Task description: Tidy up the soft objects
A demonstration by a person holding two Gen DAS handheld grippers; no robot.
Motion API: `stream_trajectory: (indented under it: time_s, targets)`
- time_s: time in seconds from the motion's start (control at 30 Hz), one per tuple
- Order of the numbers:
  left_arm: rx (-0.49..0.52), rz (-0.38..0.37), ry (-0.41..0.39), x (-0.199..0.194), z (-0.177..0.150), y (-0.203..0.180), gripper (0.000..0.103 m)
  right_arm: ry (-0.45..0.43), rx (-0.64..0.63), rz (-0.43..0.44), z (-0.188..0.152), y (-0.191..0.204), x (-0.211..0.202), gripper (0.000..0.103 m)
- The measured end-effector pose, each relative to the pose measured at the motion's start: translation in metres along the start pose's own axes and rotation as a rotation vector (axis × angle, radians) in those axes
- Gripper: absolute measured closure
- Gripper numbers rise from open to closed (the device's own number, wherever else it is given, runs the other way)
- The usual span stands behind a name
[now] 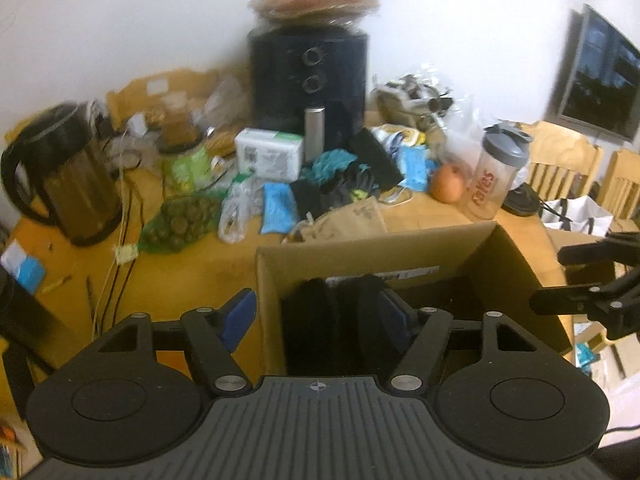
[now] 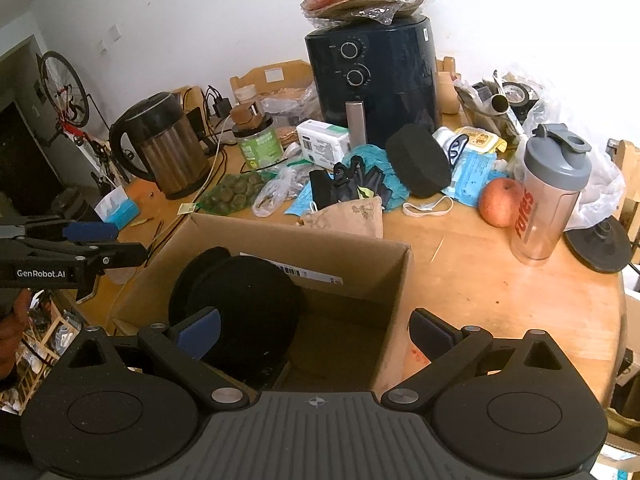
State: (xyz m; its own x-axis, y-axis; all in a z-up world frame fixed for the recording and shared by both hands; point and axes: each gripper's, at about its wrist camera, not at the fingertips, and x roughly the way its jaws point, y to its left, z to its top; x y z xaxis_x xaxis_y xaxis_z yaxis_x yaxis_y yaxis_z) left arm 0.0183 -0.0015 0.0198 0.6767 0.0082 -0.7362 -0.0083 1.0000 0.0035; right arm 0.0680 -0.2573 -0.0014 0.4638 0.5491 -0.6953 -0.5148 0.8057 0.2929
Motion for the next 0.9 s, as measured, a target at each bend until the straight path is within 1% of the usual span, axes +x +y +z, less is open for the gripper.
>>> stream_trajectory:
  time_s: [0.13, 0.23, 0.37, 0.6, 0.67, 0.9]
  targets:
    - [-0.064, 0.015, 0.024, 0.001, -0.002, 0.012, 0.036, -0.007, -0.005, 0.004, 0.001, 0.001, -0.001, 0.003]
    - [-0.104, -0.015, 0.038, 0.0, -0.003, 0.019, 0.036, -0.01, -0.008, 0.0, 0.001, 0.002, -0.002, 0.003]
    - [-0.103, -0.026, 0.051, 0.001, -0.002, 0.021, 0.036, -0.015, -0.005, -0.008, 0.002, 0.002, -0.001, 0.003]
    - [-0.102, -0.071, 0.06, 0.006, -0.001, 0.02, 0.036, -0.012, -0.007, -0.033, 0.004, 0.0, 0.001, 0.002]
    - [-0.105, -0.072, 0.063, 0.008, -0.001, 0.021, 0.036, -0.011, -0.006, -0.042, 0.005, -0.002, 0.001, 0.0]
    - [-0.112, -0.072, 0.07, 0.014, 0.003, 0.027, 0.036, -0.004, -0.006, -0.074, 0.011, -0.011, 0.006, 0.0]
